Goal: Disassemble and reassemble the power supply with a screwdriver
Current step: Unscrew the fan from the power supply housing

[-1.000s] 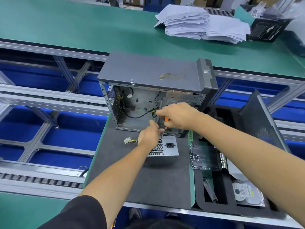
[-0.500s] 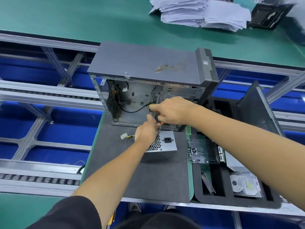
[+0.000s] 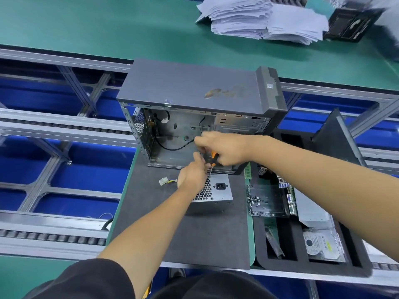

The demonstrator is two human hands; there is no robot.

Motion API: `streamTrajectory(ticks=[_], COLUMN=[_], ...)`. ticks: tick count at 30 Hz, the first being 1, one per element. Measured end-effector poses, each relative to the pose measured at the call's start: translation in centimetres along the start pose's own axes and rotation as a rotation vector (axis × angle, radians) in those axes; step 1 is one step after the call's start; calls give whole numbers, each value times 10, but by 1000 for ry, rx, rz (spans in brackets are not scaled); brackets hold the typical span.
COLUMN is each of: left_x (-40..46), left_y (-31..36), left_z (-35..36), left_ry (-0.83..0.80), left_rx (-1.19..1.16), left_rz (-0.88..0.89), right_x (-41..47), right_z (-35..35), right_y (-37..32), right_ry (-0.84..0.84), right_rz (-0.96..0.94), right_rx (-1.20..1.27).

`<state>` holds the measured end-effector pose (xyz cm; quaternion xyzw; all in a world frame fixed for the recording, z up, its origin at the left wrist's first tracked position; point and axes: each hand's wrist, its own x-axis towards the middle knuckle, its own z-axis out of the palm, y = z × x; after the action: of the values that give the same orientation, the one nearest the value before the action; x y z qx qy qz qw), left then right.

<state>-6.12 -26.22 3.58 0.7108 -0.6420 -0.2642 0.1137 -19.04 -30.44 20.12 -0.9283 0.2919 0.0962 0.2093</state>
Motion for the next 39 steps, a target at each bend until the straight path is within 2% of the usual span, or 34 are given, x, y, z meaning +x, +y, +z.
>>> streamTrajectory(ticks=[3,6,7,9,12,15,18,20,23,25,27,33,36,39], left_x=[0,-3,-3,-4,-3,-2,-4,-4,-3,-3,-3,-2,-2,0], left_y=[2,2,2,3,5,5,3,2,4,5,6,4,5,6], left_z=[-2,-3,-3,-4,-5,-4,-3,-2,-5,-5,-6,-4,-5,-5], left_ry=[-24,-16,-12,-11,-30,-24,-1,7,-9,-26,-34,-37,-52,-79], left_rx=[12,17,18,22,46,30,8,2,19,18,23,36,39,41], left_rz=[-8,6,11,17,6,0,16,23,16,8,3,-23,-21,-49], right_x=[5,10,10,8,3,8,13,13,11,11,13,16,13,14], right_z=[0,4,6,6,3,3,5,7,3,1,1,7,-1,-2], right_y=[-2,-2,-2,-2,-5,-4,1,5,2,2,2,1,-1,-1], right_ry=[7,23,37,43,9,39,54,44,-21,-36,-18,-17,-52,-78], right_rz=[-75,22,58,72,-47,-81,69,115,14,-79,-96,89,6,-94], right_rx=[-187,-418,-417,-256,-23,-104,-263,-196,21,-56,-168,-255,-148,-233])
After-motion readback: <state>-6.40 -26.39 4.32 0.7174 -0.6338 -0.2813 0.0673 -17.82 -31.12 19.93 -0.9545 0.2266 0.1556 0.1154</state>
